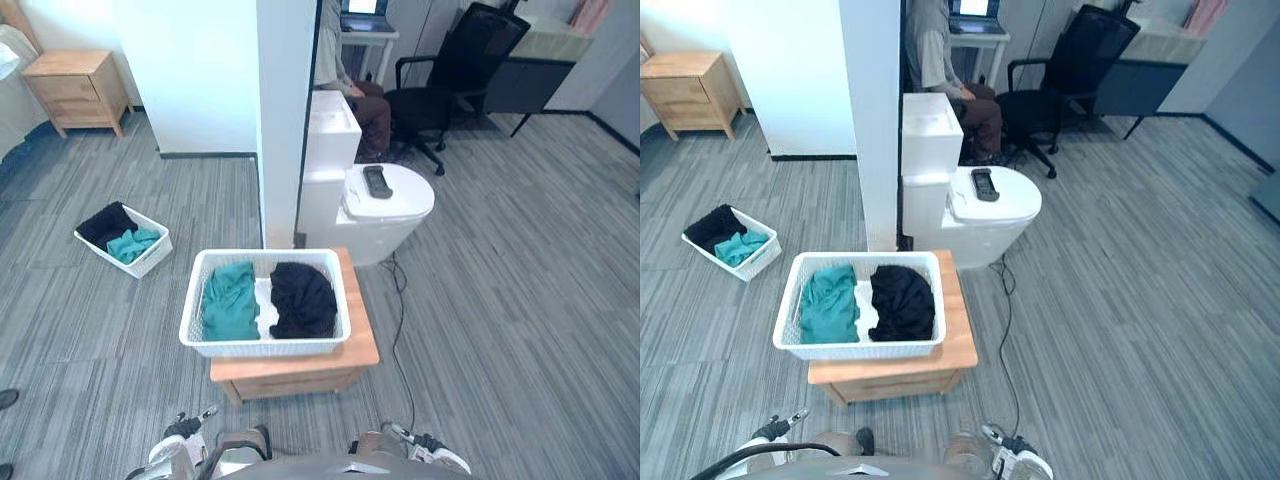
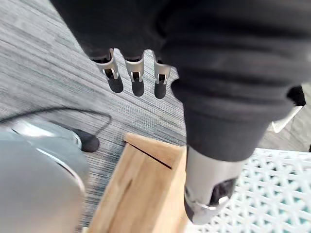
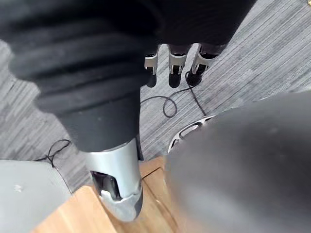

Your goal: Pick up the laundry basket with both hands and put the clothes into the washing machine.

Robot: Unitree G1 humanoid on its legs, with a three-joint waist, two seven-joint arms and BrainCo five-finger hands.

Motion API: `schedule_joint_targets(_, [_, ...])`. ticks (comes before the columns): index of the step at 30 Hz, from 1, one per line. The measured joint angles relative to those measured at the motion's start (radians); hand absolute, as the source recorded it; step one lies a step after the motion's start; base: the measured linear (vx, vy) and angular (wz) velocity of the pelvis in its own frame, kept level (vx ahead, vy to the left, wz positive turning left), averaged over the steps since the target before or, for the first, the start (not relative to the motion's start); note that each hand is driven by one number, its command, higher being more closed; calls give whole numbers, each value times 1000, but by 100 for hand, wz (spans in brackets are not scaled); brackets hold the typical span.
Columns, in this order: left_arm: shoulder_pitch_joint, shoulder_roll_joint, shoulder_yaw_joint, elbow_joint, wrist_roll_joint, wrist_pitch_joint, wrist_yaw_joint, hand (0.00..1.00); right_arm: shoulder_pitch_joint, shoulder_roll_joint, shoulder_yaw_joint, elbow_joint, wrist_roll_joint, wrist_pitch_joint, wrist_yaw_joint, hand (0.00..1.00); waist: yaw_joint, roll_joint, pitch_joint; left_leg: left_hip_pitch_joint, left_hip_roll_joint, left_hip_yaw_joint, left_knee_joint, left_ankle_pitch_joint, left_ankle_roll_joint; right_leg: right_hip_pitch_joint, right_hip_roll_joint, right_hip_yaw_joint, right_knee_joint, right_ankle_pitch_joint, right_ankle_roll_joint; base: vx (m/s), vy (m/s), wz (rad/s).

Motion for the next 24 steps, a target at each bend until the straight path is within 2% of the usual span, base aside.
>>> schedule_joint_targets(1, [4,-26,66,-1,0,-4,-1,0,26,7,-62,1,3,4,-1,0,2,1,-4,2,7,-7,28,-48,-17,2,-6,13,-208,88,-12,195,-114,26])
schedule_joint_targets(2, [7,-31,77,-1,0,-5,0,0,32,9,-74,2,4,5,-1,0,3,-1,-4,4,9,-8,33,-55,-19,2,-11,13,-226,107,-12,228,-197,15])
schedule_joint_targets(4, [40,-47,120,-1,3,0,0,0,61,24,-97,-1,6,14,-1,0,6,-8,-24,15,22,-7,44,-81,-49,16,-20,-22,-297,213,-2,249,-281,-8])
schedule_joint_targets(5, [60,-49,146,1,7,2,1,0,78,30,-103,-2,7,20,-1,0,15,-13,-43,10,36,-7,54,-98,-76,38,-13,-54,-346,239,30,266,-355,-2])
schedule_joint_targets(6, [68,-70,172,6,13,4,0,0,85,18,-120,-3,4,22,0,0,18,19,-63,7,77,-17,49,-100,-96,52,28,-80,-373,241,27,234,-326,5])
schedule_joint_targets(8, [71,-108,219,27,16,5,0,0,103,-8,-153,-5,6,23,-2,0,19,59,-88,14,108,-32,-7,-78,-124,69,63,-121,-413,233,14,225,-275,26])
schedule_joint_targets(10, [78,-124,242,40,24,6,-1,0,105,-19,-185,-8,17,23,-2,0,12,81,-101,43,115,-33,-64,-44,-133,97,73,-149,-436,230,9,148,-136,34])
schedule_joint_targets(13, [89,-121,261,43,43,7,-1,0,83,-21,-207,-5,46,22,-3,0,9,74,-103,64,119,-35,-118,-17,-138,119,88,-170,-474,234,5,62,-90,21])
schedule_joint_targets(15, [111,-112,286,44,53,10,-1,0,65,-20,-208,2,69,21,-6,0,8,56,-113,64,115,-32,-146,-5,-133,124,96,-171,-523,257,6,0,0,0])
schedule_joint_targets(18, [126,-89,307,65,58,11,0,0,39,-15,-205,-21,143,21,-30,0,4,46,-118,61,105,-26,-165,1,-128,139,103,-164,-588,292,8,6,20,-6])
schedule_joint_targets(21, [143,-66,333,60,60,15,2,0,41,8,-173,-210,203,21,-59,0,3,42,-120,61,91,-5,-179,5,-125,138,104,-147,-633,322,12,3,31,-18])
schedule_joint_targets(23, [146,-45,334,13,62,18,15,0,46,5,-109,-420,204,15,-90,0,-1,49,-120,60,81,1,-184,4,-123,134,101,-132,-651,339,14,2,32,-17])
schedule_joint_targets(24, [146,-42,334,-1,62,18,20,0,46,5,-105,-446,202,15,-91,0,-1,50,-120,60,80,2,-185,4,-123,133,101,-129,-653,339,14,8,24,-11])
